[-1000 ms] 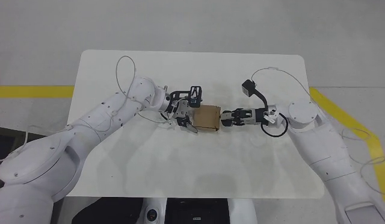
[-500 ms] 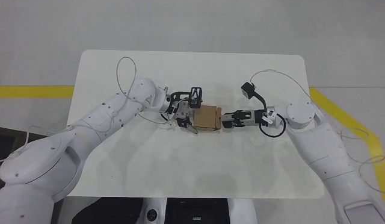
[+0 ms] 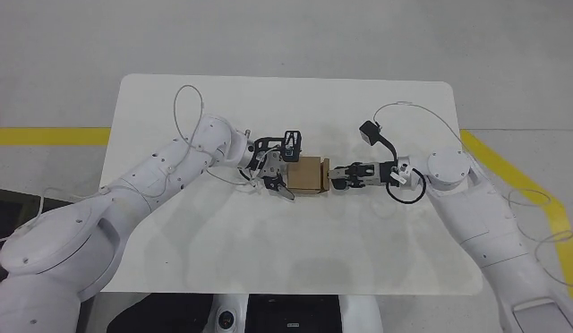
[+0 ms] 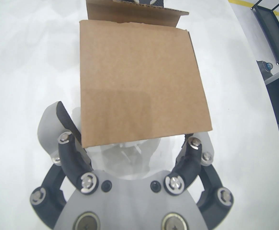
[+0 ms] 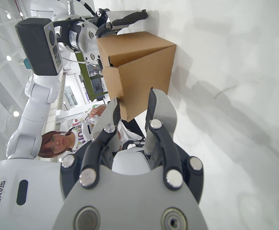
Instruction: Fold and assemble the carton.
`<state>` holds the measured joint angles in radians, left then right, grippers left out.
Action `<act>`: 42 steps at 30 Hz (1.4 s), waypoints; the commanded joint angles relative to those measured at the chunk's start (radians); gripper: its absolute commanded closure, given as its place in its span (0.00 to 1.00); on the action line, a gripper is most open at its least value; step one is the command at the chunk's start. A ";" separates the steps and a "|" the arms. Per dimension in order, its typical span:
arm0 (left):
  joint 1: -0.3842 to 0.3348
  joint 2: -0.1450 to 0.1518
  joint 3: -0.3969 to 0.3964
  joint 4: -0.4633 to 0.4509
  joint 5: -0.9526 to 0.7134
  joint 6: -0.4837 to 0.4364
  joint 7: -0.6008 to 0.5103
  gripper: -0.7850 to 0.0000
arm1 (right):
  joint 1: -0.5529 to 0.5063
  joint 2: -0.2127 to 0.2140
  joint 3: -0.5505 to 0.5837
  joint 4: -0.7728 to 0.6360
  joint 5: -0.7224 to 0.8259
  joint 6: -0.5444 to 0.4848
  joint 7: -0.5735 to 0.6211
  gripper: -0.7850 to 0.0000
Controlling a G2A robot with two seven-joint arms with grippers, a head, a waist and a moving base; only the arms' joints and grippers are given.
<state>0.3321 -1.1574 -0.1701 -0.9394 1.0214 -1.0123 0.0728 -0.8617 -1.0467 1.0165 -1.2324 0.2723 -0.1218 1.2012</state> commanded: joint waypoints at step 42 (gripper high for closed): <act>0.002 0.000 0.000 -0.014 -0.021 0.000 -0.041 0.00 | 0.013 -0.018 -0.014 0.043 0.098 -0.027 0.028 0.70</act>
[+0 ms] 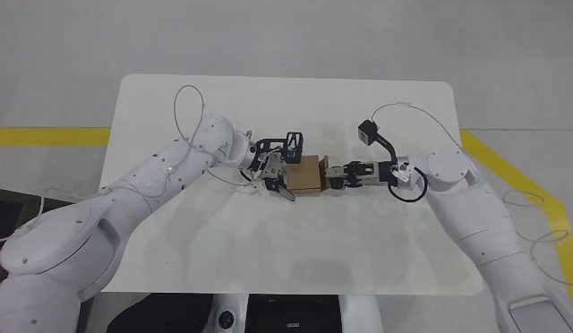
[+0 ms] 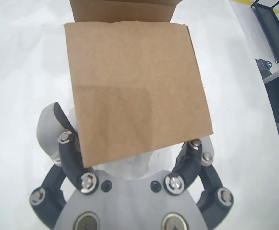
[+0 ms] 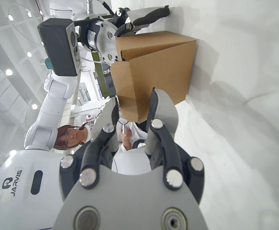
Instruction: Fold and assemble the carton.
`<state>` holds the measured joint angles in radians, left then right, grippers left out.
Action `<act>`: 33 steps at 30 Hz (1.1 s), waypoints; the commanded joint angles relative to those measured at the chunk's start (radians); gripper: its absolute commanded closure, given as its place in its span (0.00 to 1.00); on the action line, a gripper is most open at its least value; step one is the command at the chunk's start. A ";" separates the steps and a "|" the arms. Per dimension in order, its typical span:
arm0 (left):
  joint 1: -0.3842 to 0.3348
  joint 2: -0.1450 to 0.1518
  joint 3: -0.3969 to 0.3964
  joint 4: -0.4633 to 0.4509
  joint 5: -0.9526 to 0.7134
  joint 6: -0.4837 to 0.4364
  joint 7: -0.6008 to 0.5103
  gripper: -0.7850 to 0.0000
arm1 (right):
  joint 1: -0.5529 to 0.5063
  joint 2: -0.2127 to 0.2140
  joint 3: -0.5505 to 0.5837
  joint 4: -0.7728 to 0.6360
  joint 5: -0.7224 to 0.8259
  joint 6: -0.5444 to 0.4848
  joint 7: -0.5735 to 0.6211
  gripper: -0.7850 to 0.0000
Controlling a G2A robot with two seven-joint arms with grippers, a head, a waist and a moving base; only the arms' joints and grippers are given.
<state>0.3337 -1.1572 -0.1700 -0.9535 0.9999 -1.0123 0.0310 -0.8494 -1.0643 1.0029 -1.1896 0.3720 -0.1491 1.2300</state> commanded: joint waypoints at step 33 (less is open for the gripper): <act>0.004 0.004 0.000 -0.003 -0.003 0.000 -0.007 0.00 | 0.013 -0.004 -0.031 -0.030 -0.150 0.031 -0.066 0.82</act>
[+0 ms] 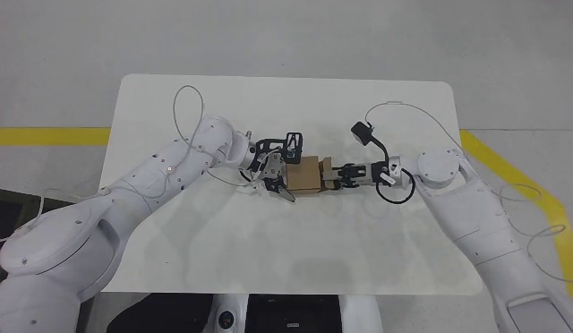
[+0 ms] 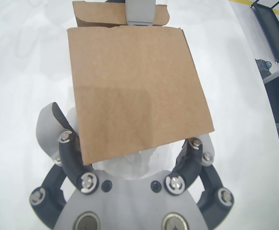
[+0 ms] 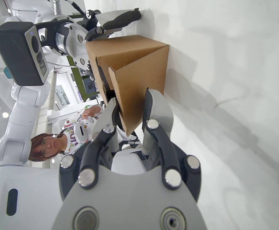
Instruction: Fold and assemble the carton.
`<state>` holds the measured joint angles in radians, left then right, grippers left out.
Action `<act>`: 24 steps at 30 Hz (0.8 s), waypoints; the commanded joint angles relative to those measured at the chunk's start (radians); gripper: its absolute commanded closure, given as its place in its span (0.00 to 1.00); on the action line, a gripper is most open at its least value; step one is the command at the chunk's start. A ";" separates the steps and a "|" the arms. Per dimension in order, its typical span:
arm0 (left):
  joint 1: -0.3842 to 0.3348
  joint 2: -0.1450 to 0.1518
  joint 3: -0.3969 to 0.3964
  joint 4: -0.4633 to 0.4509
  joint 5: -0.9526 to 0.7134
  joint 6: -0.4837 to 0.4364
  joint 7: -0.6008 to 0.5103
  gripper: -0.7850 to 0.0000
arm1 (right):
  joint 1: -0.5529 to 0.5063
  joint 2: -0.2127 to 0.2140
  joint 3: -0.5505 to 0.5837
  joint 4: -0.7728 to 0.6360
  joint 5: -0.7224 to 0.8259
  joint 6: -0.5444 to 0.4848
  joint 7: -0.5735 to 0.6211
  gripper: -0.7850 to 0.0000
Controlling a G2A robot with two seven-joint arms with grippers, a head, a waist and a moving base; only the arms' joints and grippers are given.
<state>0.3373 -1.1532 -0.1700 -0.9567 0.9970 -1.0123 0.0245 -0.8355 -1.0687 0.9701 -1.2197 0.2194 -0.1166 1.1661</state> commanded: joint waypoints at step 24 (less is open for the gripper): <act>0.000 0.005 0.000 -0.008 -0.013 0.000 -0.020 0.00 | -0.012 -0.003 0.031 0.026 0.098 -0.023 0.015 0.75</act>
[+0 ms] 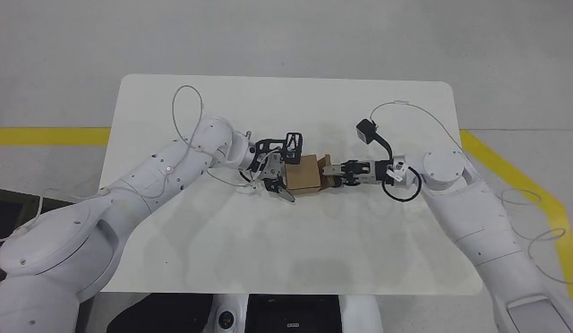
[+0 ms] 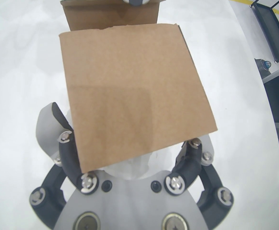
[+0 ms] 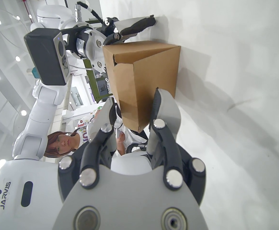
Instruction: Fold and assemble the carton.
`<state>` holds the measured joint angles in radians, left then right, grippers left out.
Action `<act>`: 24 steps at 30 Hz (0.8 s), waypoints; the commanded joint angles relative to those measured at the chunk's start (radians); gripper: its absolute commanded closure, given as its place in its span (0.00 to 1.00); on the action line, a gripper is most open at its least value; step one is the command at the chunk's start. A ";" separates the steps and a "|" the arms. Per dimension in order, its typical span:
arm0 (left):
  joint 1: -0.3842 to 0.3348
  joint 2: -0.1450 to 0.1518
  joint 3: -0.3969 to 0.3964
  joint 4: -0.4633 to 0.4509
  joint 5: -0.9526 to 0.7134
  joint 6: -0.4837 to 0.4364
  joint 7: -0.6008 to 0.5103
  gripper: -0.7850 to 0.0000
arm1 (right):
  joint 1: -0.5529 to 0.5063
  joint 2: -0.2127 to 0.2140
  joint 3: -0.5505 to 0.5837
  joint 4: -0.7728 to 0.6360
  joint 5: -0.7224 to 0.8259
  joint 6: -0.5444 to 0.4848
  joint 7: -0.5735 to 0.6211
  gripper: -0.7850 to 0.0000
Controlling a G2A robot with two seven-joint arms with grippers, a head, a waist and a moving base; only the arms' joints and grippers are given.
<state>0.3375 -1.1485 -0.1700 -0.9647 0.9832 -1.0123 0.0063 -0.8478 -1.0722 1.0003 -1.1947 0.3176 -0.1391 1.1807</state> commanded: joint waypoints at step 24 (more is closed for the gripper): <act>0.004 0.003 0.000 -0.007 -0.007 0.000 -0.020 0.00 | -0.002 0.004 0.023 -0.007 -0.016 -0.002 0.002 0.93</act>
<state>0.3407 -1.1458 -0.1700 -0.9725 0.9769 -1.0123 -0.0130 -0.8481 -1.0690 1.0214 -1.1985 0.3036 -0.1413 1.1826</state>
